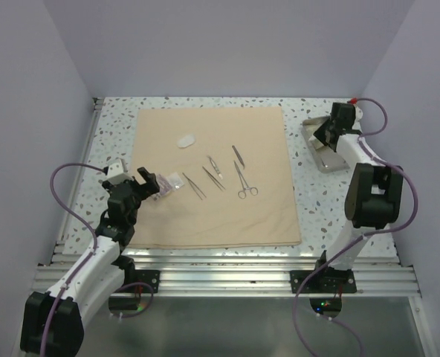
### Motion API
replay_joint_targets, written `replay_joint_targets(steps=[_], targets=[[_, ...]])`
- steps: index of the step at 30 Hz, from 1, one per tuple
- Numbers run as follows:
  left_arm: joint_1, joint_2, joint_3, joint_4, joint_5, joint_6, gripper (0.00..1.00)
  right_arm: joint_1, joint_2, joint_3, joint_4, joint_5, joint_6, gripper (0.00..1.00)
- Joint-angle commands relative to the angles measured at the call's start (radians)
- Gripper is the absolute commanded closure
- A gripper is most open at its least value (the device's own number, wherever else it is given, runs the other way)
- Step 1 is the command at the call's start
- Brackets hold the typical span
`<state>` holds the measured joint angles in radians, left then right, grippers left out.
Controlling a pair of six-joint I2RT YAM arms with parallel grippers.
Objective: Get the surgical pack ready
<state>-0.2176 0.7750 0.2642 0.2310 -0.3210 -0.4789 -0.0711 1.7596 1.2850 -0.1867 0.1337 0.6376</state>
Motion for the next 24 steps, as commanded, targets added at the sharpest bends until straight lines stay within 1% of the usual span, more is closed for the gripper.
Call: replay_joint_targets(steps=[1,6,9,13,15,16,17,18,19,21,22,24], targets=[[-0.003,0.000,0.029,0.041,0.010,0.003,0.00,-0.024,0.096,0.132,0.012,-0.057,0.043,1.00],[-0.003,0.007,0.026,0.044,0.014,0.003,0.00,-0.048,0.233,0.256,-0.010,-0.026,0.059,1.00],[-0.002,0.009,0.027,0.042,0.013,0.002,0.00,-0.062,0.271,0.310,0.012,-0.051,0.051,1.00],[-0.002,0.015,0.026,0.048,0.017,0.000,0.00,-0.064,0.271,0.347,0.030,-0.057,0.037,1.00],[-0.003,0.015,0.027,0.048,0.017,0.000,0.00,-0.065,0.267,0.347,0.024,-0.071,0.034,0.82],[-0.003,0.018,0.027,0.048,0.017,0.000,0.00,-0.065,0.262,0.340,0.018,-0.072,0.033,0.76],[-0.003,0.020,0.027,0.048,0.019,0.000,0.00,-0.065,0.242,0.327,0.018,-0.063,0.033,0.65],[-0.003,0.020,0.029,0.048,0.019,0.000,0.00,-0.064,0.227,0.312,0.027,-0.068,0.030,0.60],[-0.003,0.021,0.029,0.048,0.020,0.000,0.00,-0.062,0.212,0.263,0.041,-0.074,0.028,0.56],[-0.003,0.021,0.027,0.048,0.020,0.000,0.00,-0.053,0.143,0.208,0.088,-0.086,0.025,0.48],[-0.003,0.023,0.027,0.050,0.022,0.000,0.00,-0.047,0.115,0.156,0.102,-0.089,0.017,0.45],[-0.003,0.024,0.029,0.050,0.022,0.000,0.00,-0.013,0.051,0.117,0.127,-0.115,-0.010,0.46]])
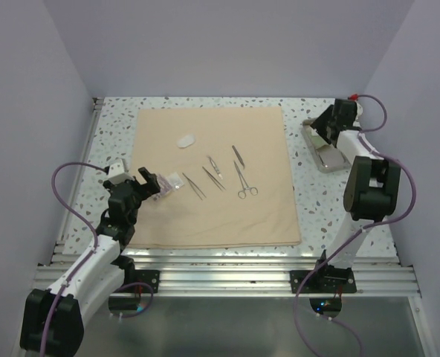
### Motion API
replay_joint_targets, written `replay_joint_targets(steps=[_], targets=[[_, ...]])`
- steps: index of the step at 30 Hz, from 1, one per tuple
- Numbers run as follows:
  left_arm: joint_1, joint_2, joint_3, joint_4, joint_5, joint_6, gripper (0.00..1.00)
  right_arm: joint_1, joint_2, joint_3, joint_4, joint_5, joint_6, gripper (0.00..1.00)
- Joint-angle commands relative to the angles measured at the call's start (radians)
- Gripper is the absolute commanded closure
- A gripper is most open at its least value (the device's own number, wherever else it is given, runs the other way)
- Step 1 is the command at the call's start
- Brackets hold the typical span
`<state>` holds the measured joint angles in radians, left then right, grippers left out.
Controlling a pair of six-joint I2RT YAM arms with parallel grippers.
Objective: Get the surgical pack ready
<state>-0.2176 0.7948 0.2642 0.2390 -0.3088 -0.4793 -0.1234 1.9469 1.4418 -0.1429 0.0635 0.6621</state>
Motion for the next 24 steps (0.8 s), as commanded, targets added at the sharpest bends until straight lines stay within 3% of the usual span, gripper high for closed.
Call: replay_joint_targets(steps=[1,8,11,16,24], targets=[[-0.003,0.004,0.029,0.042,0.013,0.001,0.00,0.057,-0.153,-0.073,0.089,-0.053,-0.048,0.46],[-0.003,0.004,0.027,0.045,0.019,0.004,0.00,0.359,-0.198,-0.077,0.078,-0.062,-0.156,0.48],[-0.003,0.003,0.027,0.045,0.017,0.005,0.00,0.465,-0.111,0.021,0.031,-0.060,-0.160,0.53],[-0.003,0.001,0.029,0.045,0.017,0.005,0.00,0.638,0.110,0.240,-0.027,-0.039,-0.150,0.53],[-0.003,0.003,0.026,0.048,0.027,0.007,0.00,0.708,0.366,0.494,0.004,-0.062,-0.118,0.47]])
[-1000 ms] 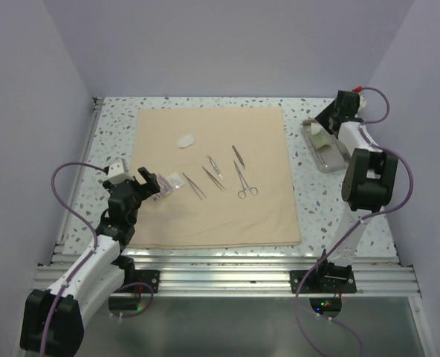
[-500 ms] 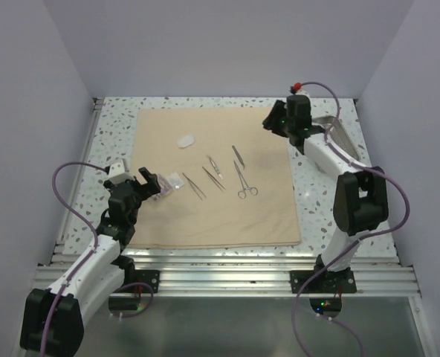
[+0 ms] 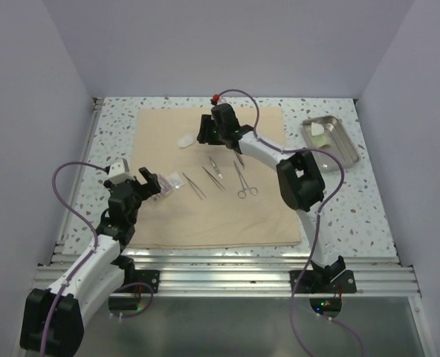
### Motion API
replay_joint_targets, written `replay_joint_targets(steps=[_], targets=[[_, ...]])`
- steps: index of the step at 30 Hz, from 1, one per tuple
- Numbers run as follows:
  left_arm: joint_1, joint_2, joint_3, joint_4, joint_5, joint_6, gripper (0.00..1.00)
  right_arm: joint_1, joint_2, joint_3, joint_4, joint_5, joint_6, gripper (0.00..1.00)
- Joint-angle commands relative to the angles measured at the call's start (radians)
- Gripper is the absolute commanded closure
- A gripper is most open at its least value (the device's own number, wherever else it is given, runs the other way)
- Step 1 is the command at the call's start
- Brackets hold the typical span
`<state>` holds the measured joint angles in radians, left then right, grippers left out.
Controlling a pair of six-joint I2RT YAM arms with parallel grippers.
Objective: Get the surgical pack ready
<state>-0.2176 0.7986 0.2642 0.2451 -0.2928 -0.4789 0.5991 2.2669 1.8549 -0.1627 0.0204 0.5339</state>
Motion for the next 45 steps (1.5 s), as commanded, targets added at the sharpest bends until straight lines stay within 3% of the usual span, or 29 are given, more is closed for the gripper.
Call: replay_joint_targets(steps=[1,10,23,26,30,34,38,41,45], targets=[[-0.003,0.001,0.026,0.043,0.015,0.006,0.00,-0.015,0.068,0.122,0.028,-0.039,0.020,0.46],[-0.003,0.004,0.026,0.046,0.023,0.006,0.00,-0.007,0.275,0.364,0.018,-0.054,0.029,0.41],[-0.003,0.008,0.026,0.049,0.026,0.003,0.00,0.008,0.414,0.477,0.072,-0.123,0.094,0.48],[-0.003,0.010,0.026,0.049,0.027,0.003,0.00,0.013,0.425,0.481,0.081,-0.120,0.103,0.53],[-0.003,0.010,0.026,0.048,0.027,0.003,0.00,0.013,0.433,0.489,0.089,-0.126,0.118,0.82],[-0.003,0.010,0.026,0.049,0.030,0.002,0.00,0.010,0.408,0.478,0.107,-0.131,0.121,1.00],[-0.003,0.013,0.024,0.052,0.035,0.003,0.00,-0.015,0.335,0.443,0.109,-0.169,0.152,1.00],[-0.003,0.020,0.024,0.056,0.035,0.005,0.00,-0.064,0.189,0.318,0.158,-0.180,0.170,1.00],[-0.003,0.024,0.026,0.056,0.041,0.010,0.00,-0.166,-0.035,0.033,0.198,-0.168,0.169,1.00]])
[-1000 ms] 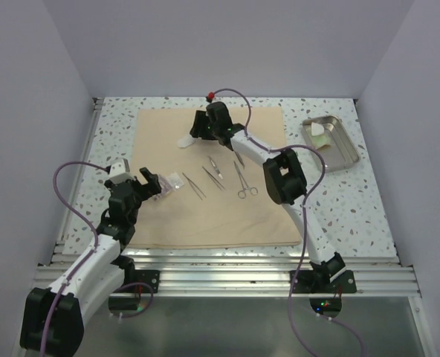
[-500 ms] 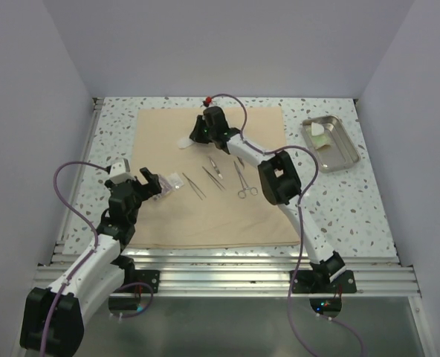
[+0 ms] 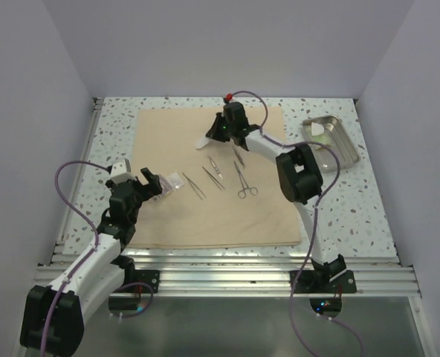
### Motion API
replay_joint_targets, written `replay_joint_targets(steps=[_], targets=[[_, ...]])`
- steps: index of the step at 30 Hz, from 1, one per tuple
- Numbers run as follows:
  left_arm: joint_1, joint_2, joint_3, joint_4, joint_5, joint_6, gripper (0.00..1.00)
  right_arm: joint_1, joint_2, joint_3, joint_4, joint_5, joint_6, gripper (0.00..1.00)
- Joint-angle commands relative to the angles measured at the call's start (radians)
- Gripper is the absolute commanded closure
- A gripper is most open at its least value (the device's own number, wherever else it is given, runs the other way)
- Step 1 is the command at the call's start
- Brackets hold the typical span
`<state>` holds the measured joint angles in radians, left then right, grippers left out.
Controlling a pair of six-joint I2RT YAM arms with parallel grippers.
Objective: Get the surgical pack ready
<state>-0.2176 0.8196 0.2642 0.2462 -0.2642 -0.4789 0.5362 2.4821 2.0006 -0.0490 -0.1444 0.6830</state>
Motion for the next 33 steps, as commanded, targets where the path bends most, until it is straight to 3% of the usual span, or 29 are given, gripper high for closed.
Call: replay_joint_targets(steps=[1,5,12,18,25,27,29,30,33], targets=[[-0.003,0.004,0.026,0.054,0.016,0.008,0.00,-0.157,-0.300,-0.162,0.087,0.006,0.018,1.00],[-0.003,0.018,0.027,0.054,0.008,-0.003,0.00,-0.324,-0.509,-0.365,0.101,0.014,0.030,1.00],[-0.002,0.096,0.049,0.022,-0.027,-0.069,0.00,-0.611,-0.689,-0.629,0.109,0.029,0.076,1.00],[0.000,0.141,0.075,-0.004,-0.062,-0.079,0.00,-0.700,-0.746,-0.724,0.103,0.141,0.099,1.00],[0.014,0.213,0.104,-0.027,-0.078,-0.124,0.00,-0.717,-0.683,-0.712,0.110,0.195,0.096,1.00],[0.027,0.240,0.110,-0.036,-0.069,-0.142,0.00,-0.723,-0.667,-0.706,0.121,0.206,0.090,0.80],[0.038,0.265,0.128,-0.067,-0.072,-0.165,0.00,-0.731,-0.663,-0.704,0.114,0.201,0.087,0.53],[0.040,0.273,0.136,-0.076,-0.075,-0.171,0.00,-0.729,-0.670,-0.711,0.113,0.204,0.084,0.47],[0.044,0.296,0.144,-0.085,-0.076,-0.197,0.02,-0.728,-0.721,-0.760,0.139,0.217,0.082,0.43]])
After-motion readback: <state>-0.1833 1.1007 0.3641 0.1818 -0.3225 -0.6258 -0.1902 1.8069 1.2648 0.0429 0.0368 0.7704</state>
